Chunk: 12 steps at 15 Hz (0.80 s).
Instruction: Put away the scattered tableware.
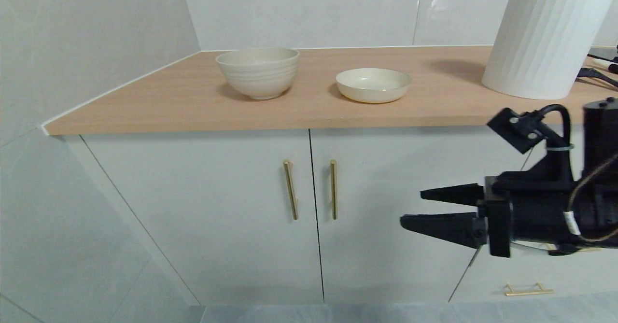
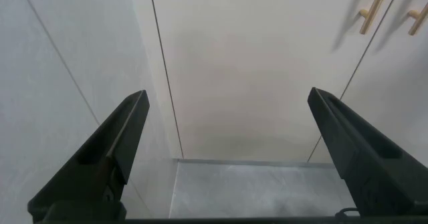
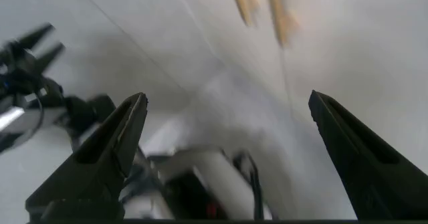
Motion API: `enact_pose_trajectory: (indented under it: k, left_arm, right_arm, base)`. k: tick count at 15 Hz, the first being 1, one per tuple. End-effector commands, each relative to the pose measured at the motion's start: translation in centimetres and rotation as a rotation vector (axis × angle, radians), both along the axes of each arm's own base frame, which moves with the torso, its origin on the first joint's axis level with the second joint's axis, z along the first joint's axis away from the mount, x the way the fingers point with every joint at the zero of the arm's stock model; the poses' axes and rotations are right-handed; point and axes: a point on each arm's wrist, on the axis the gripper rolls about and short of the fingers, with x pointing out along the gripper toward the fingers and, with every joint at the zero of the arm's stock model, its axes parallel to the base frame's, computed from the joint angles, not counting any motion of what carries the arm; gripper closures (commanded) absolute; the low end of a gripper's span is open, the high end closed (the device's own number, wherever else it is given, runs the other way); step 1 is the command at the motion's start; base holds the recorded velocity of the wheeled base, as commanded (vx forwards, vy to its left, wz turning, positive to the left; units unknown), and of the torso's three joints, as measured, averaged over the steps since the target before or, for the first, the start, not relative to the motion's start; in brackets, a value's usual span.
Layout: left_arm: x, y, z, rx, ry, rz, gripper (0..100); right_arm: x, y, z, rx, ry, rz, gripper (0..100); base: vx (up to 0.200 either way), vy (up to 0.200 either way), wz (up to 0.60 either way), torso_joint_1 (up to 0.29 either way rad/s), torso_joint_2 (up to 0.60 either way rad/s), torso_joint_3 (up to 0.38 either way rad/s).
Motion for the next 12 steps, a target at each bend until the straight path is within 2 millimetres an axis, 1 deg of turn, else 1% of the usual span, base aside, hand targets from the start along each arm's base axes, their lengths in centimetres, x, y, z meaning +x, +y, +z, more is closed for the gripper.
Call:
enact_pose_trajectory:
  k: [1,2,3,5,7,10,12]
  left_arm:
    - [0.0,0.0,0.0,0.0,0.0,0.0,0]
    - [0.0,0.0,0.0,0.006,0.0,-0.001,0]
    - [0.0,0.0,0.0,0.026,0.001,-0.003,0]
    - [0.0,0.0,0.0,0.049,0.002,-0.001,0]
    - [0.0,0.0,0.0,0.049,0.002,-0.001,0]
    - [0.0,0.0,0.0,0.05,0.002,-0.001,0]
    - [0.0,0.0,0.0,0.05,0.002,-0.003,0]
  right_arm:
    - [2.7,4.6,-3.4,-0.022,0.051,0.062,0]
    - [3.0,5.3,-3.9,-0.013,0.047,0.061,0]
    - [4.1,6.3,-4.5,0.006,0.029,0.052,0]
    - [5.7,7.4,-4.7,0.028,-0.012,0.029,0]
    - [6.7,8.2,-4.6,0.037,-0.025,0.02,0]
    - [8.4,9.4,-6.0,0.016,-0.014,-0.004,0]
    - [9.2,9.6,-6.7,0.011,-0.015,-0.027,0]
  base:
    - [0.0,0.0,0.0,0.0,0.0,0.0]
    - [0.0,0.0,0.0,0.0,0.0,0.0]
    - [0.0,0.0,0.0,0.0,0.0,0.0]
    - [0.0,0.0,0.0,0.0,0.0,0.0]
    - [0.0,0.0,0.0,0.0,0.0,0.0]
    - [0.0,0.0,0.0,0.0,0.0,0.0]
    - [0.0,0.0,0.0,0.0,0.0,0.0]
